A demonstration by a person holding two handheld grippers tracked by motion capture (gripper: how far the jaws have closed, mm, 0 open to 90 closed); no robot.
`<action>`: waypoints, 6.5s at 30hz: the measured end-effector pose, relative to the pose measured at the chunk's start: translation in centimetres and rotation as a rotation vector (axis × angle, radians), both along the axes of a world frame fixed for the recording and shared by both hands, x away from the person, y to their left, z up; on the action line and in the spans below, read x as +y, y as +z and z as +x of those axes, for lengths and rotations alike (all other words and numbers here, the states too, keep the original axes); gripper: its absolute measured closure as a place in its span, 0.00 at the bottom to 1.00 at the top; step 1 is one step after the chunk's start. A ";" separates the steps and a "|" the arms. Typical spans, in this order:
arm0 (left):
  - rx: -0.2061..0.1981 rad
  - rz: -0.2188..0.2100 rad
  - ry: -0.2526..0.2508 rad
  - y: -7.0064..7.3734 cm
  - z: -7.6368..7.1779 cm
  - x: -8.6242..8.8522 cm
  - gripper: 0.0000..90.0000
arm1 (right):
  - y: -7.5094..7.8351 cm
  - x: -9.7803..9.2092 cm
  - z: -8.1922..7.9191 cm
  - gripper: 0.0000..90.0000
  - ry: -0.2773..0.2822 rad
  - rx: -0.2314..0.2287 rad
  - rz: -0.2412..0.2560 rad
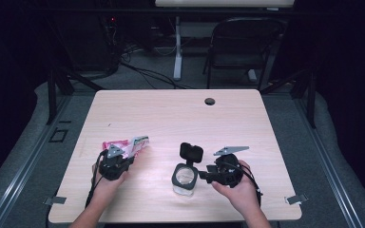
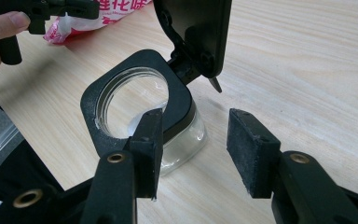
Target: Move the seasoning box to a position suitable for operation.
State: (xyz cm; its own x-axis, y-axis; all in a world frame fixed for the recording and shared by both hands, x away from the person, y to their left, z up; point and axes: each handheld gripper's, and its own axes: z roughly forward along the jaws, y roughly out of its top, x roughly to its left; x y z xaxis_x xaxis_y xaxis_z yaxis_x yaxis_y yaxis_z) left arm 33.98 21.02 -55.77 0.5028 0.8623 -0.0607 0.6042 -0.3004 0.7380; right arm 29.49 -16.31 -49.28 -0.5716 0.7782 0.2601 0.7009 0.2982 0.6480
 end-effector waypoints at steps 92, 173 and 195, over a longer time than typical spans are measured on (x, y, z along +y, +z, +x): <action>-0.184 0.024 0.009 11.0 -1.8 4.4 1.00 | -0.6 -1.1 0.2 0.60 -0.031 0.004 0.016; -0.068 -0.121 -0.283 6.1 -6.1 -2.0 1.00 | 2.7 -0.3 -0.5 0.67 0.032 -0.038 0.041; -0.060 -0.128 -0.277 5.9 -6.3 -1.9 1.00 | 2.7 2.1 0.5 0.66 0.097 -0.020 0.026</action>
